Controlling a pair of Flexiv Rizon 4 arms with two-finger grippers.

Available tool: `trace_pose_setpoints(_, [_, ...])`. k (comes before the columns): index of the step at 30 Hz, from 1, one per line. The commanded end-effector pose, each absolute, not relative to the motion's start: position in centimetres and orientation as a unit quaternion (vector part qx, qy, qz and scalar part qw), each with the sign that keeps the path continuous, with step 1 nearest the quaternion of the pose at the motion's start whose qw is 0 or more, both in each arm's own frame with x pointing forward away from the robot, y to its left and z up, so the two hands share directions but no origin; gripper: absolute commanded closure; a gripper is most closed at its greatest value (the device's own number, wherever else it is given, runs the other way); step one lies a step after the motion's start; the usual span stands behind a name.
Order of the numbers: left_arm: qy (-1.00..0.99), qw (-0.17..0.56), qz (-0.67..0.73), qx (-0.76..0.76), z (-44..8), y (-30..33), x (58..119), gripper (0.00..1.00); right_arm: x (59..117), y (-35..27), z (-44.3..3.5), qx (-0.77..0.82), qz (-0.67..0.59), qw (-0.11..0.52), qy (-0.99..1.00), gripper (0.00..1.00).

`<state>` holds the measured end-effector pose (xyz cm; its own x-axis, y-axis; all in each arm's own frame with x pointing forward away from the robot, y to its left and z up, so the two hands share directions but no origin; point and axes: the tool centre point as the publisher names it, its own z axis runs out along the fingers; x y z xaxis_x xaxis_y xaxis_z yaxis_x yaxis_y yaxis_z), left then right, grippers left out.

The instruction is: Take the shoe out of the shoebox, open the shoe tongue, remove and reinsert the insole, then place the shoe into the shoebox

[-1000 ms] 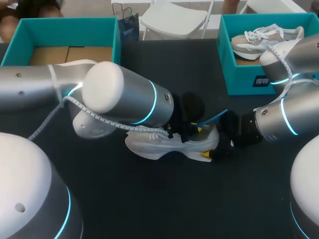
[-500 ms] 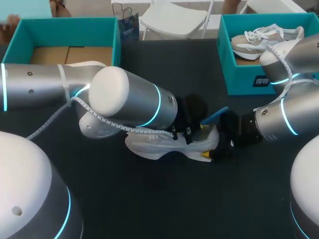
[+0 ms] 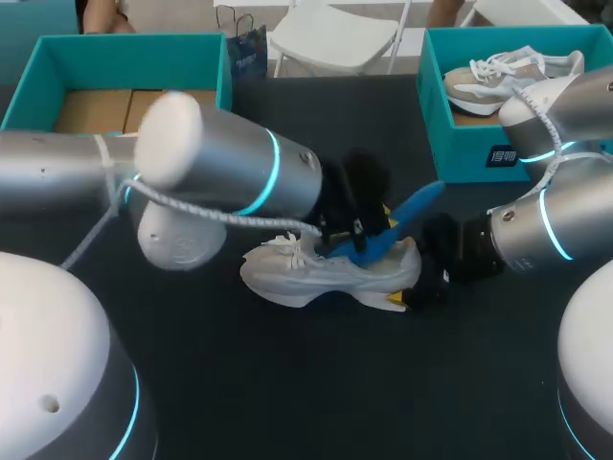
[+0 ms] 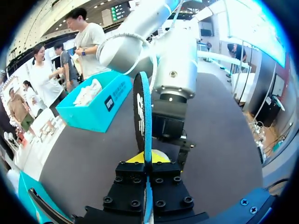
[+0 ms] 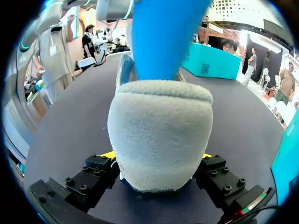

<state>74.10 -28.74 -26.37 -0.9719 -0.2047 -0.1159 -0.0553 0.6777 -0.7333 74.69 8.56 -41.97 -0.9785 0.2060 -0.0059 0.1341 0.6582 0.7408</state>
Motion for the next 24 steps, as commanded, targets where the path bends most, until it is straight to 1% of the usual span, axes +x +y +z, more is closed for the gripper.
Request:
trace_pose_setpoints(1, [0.911, 0.015, -0.411, -0.029, -22.9, -26.9, 74.2, 1.0, 75.0, 8.4, -43.4, -0.11, 0.402, -0.392, 0.821, 1.0])
trace_pose_setpoints(4, [0.899, -0.021, -0.437, -0.012, -20.9, -26.9, 74.2, 1.0, 75.0, 8.4, -43.4, -0.11, 0.402, -0.392, 0.821, 1.0])
trace_pose_setpoints(11, [0.857, -0.069, -0.511, 0.015, -15.7, -26.4, 74.1, 1.0, 75.0, 8.4, -43.4, -0.11, 0.402, -0.392, 0.821, 1.0])
trace_pose_setpoints(17, [0.805, -0.083, -0.586, 0.032, -10.2, -25.4, 73.5, 1.0, 75.0, 8.4, -43.4, -0.11, 0.402, -0.392, 0.821, 1.0])
trace_pose_setpoints(24, [0.764, -0.098, -0.637, 0.036, -6.5, -24.4, 73.2, 1.0, 75.0, 8.4, -43.4, -0.11, 0.402, -0.392, 0.821, 1.0])
